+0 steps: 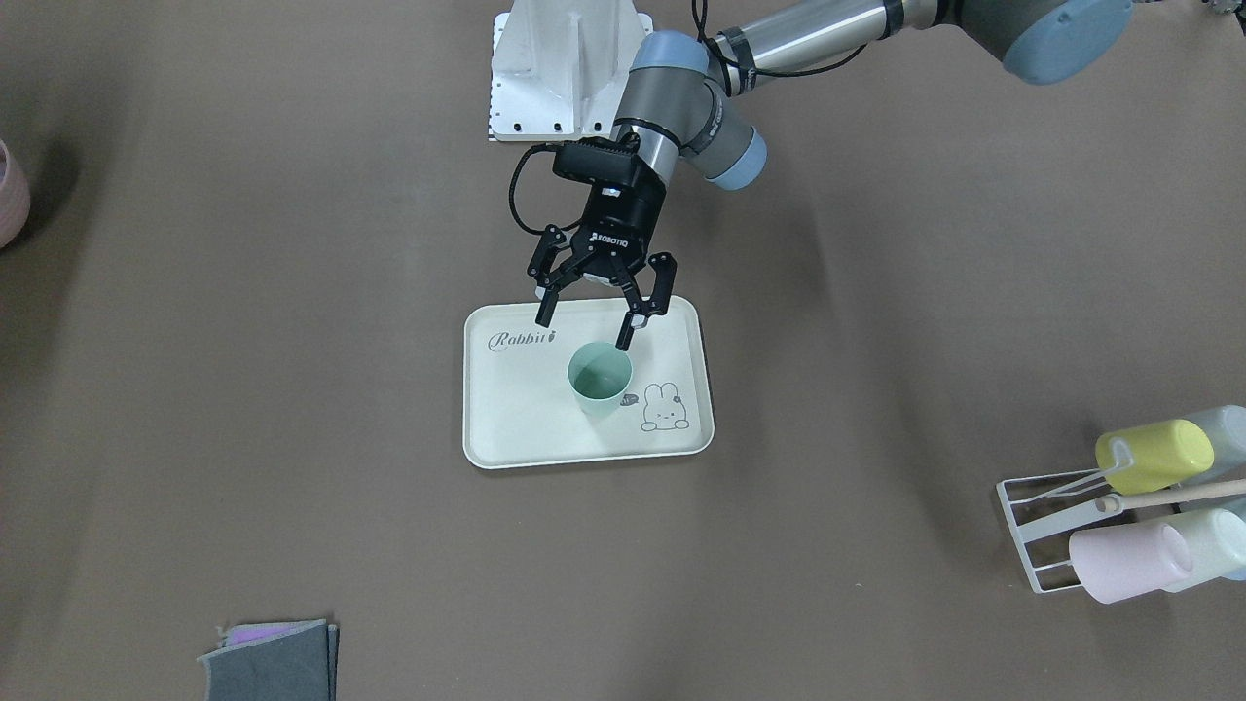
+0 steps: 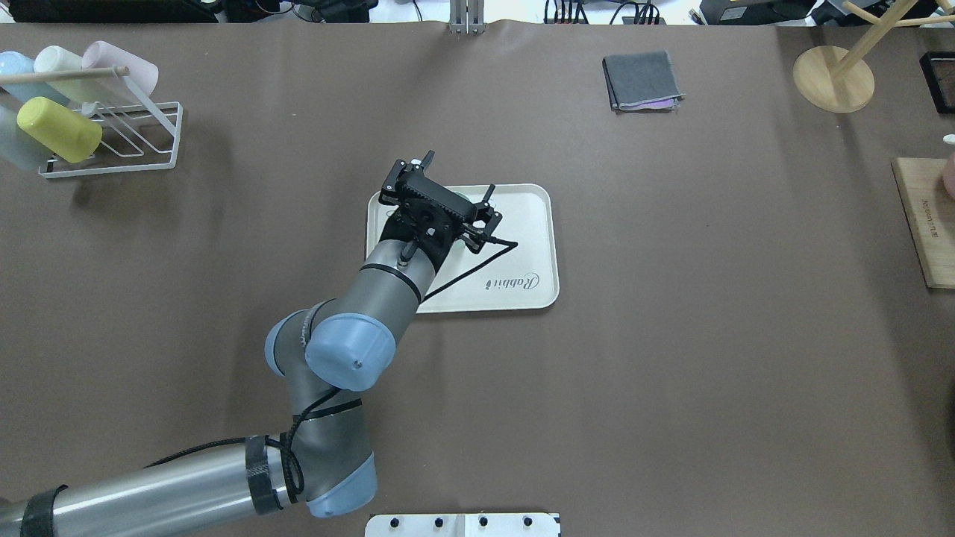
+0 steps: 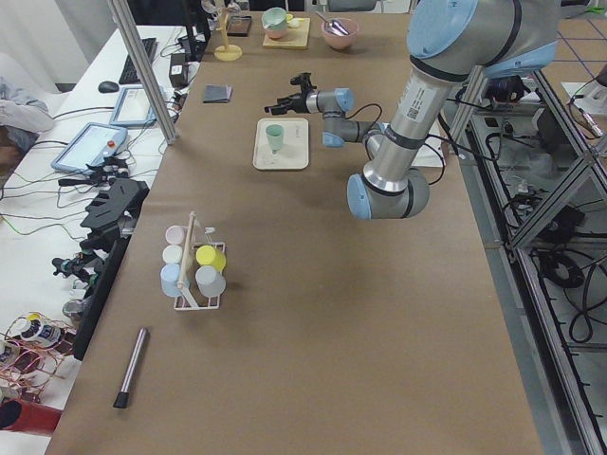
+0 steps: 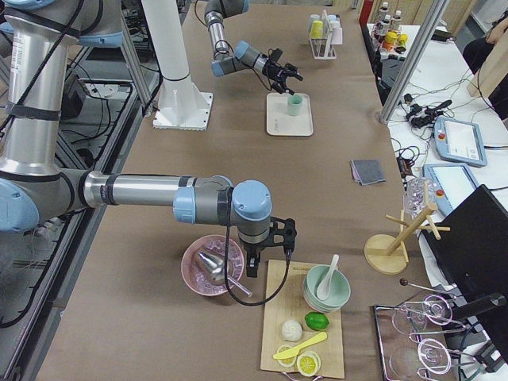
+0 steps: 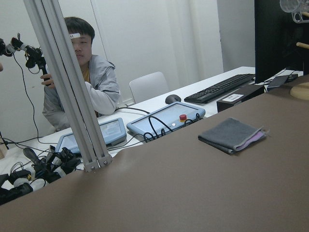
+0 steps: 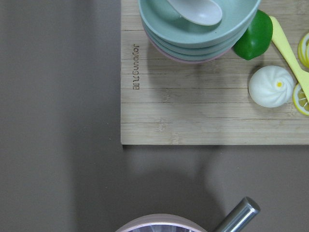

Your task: Pick up and place green cup on tray

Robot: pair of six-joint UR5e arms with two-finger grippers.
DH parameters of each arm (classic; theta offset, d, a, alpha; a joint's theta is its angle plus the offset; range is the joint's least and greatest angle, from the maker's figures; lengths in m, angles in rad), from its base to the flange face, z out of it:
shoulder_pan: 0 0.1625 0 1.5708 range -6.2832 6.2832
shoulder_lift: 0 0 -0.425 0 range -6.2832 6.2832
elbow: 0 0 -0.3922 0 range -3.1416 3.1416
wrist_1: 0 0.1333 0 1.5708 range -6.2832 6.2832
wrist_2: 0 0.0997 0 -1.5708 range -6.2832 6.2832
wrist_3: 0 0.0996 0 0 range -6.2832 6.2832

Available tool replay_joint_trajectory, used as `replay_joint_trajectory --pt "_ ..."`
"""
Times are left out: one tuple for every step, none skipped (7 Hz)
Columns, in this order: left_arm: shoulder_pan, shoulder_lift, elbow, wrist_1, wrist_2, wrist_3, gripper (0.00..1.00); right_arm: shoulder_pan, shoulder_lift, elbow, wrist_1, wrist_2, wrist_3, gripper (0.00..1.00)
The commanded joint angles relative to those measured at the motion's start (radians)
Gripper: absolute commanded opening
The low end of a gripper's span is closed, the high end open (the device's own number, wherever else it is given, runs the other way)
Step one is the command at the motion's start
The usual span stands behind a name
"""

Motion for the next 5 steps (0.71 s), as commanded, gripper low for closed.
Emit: replay_joint_trajectory --pt "-0.111 0.078 -0.061 0.006 -0.147 0.000 0.97 0.000 0.000 0.000 0.002 0.000 0.000 1.00" --pt "-0.182 0.104 -0.062 0.024 -0.225 -0.005 0.97 0.000 0.000 0.000 0.002 0.000 0.000 1.00" --pt "-0.266 0.135 -0.068 0.057 -0.361 -0.058 0.97 0.000 0.000 0.000 0.002 0.000 0.000 1.00" --pt "-0.375 0.164 -0.119 0.146 -0.519 -0.081 0.97 0.000 0.000 0.000 0.002 0.000 0.000 1.00" --pt "-0.500 0.210 -0.186 0.242 -0.691 -0.081 0.97 0.000 0.000 0.000 0.002 0.000 0.000 1.00"
